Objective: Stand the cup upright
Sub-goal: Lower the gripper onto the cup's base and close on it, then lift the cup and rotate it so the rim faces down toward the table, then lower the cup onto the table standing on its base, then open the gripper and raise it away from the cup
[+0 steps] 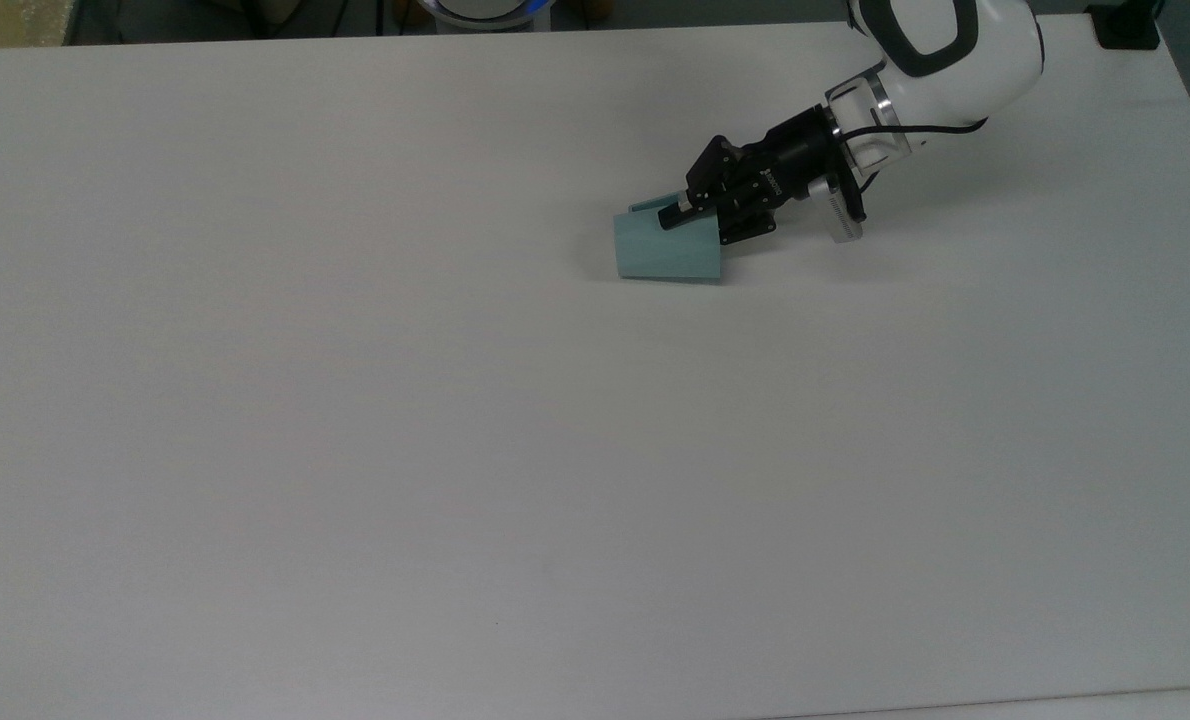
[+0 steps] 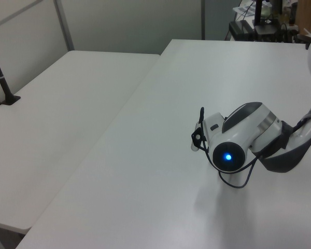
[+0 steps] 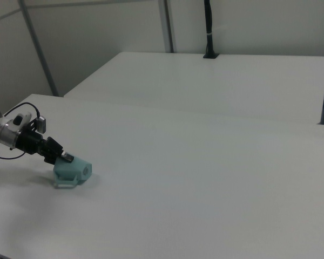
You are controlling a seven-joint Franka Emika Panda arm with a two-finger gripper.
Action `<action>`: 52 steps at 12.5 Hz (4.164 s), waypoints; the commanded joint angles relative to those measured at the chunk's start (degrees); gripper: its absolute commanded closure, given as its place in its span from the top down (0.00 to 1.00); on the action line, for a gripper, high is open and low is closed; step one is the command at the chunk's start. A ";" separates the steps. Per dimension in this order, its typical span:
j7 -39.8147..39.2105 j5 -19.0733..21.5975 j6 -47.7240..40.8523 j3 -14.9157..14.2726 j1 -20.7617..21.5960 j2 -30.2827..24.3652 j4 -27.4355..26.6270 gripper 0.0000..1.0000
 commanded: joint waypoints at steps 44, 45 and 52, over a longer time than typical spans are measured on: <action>-48.33 45.04 31.36 -0.13 -45.12 -24.25 -19.86 0.56; -48.59 45.04 31.10 -0.13 -45.12 -25.03 -19.77 0.66; -49.04 45.04 22.14 -0.05 -44.86 -29.08 -11.44 1.00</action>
